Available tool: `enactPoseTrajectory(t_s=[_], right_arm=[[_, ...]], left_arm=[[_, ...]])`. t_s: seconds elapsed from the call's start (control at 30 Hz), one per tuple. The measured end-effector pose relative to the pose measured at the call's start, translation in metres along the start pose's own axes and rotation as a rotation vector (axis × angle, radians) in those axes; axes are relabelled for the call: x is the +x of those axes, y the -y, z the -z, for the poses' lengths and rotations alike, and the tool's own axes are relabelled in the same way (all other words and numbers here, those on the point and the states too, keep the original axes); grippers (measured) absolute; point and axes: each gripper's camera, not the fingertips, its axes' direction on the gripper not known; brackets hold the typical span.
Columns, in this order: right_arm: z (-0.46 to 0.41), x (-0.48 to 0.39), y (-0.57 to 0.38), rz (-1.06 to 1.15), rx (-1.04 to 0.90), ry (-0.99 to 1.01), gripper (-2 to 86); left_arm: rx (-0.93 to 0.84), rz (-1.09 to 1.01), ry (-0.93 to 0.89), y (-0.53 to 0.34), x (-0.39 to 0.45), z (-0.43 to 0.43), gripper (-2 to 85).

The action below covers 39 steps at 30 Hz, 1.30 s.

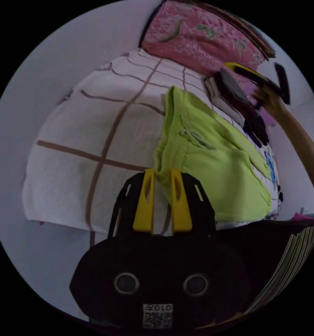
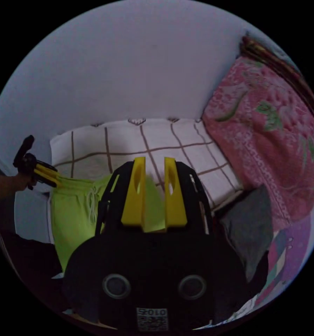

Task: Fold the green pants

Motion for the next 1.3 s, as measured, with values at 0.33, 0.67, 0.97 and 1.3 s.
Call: enactPoseTrajectory(t_s=[0.33,0.67,0.97,1.3], right_arm=[[0.211,0.12,-0.286,-0.349,-0.265,-0.164,10.8],[0.351,0.211,-0.543,-0.885,-0.637,-0.261,11.1],[0.394,0.279,-0.58,-0.969,-0.646,-0.176,10.7],[0.46,0.48,-0.553,-0.943,-0.458,-0.146,11.8]], left_arm=[[0.009,-0.403,0.149,-0.035,0.152,-0.008,8.8],[-0.221,-0.432,0.041,-0.067,0.317,-0.168,7.9],[-0.344,-0.311,0.08,-0.065,0.354,-0.255,6.2],[-0.179,-0.286,0.157,-0.07,0.398,-0.239,5.0]])
